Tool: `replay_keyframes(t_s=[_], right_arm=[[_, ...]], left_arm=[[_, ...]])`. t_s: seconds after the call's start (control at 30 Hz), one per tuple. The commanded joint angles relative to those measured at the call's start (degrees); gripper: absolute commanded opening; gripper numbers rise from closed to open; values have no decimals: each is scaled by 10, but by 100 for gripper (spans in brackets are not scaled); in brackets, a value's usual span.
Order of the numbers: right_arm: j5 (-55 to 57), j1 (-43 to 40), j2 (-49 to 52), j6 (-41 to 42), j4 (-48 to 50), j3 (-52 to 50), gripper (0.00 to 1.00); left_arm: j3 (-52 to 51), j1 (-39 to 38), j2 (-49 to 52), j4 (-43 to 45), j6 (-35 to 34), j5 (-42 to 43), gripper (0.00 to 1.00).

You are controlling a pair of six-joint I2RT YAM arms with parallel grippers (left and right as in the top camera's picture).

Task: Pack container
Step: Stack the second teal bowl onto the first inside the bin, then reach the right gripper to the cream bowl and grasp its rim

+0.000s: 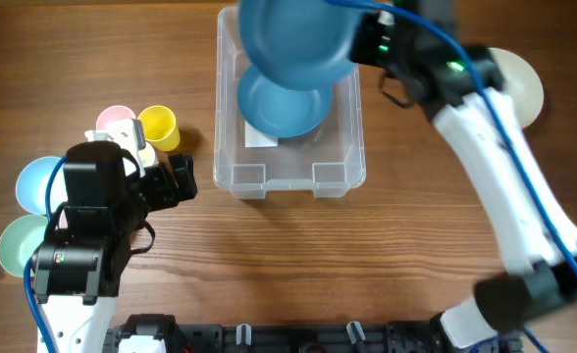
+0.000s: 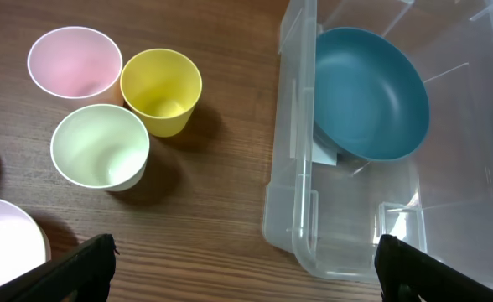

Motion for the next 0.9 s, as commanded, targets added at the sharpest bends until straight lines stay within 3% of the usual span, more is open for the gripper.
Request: replay_keyframes(t_s=[0.0, 0.3, 0.33, 0.43, 0.63, 0.7, 0.8, 0.87], right_arm=[[20, 5, 103, 6, -9, 52, 4], [-36, 5, 227, 9, -30, 63, 4], [-36, 5, 227, 7, -33, 63, 8], [-36, 5, 214, -7, -50, 78, 46], [11, -23, 124, 25, -108, 123, 51], [26, -60, 71, 60, -123, 123, 53], [29, -146, 13, 101, -160, 123, 67], [29, -212, -3, 116, -199, 123, 69]], left_arm=[[11, 3, 0, 2, -5, 9, 100], [11, 3, 0, 2, -5, 9, 100], [11, 3, 0, 2, -5, 9, 100], [11, 3, 0, 2, -5, 9, 100], [11, 3, 0, 2, -5, 9, 100], [11, 3, 0, 1, -5, 9, 100], [11, 3, 0, 1, -5, 9, 100], [11, 3, 0, 1, -5, 9, 100]])
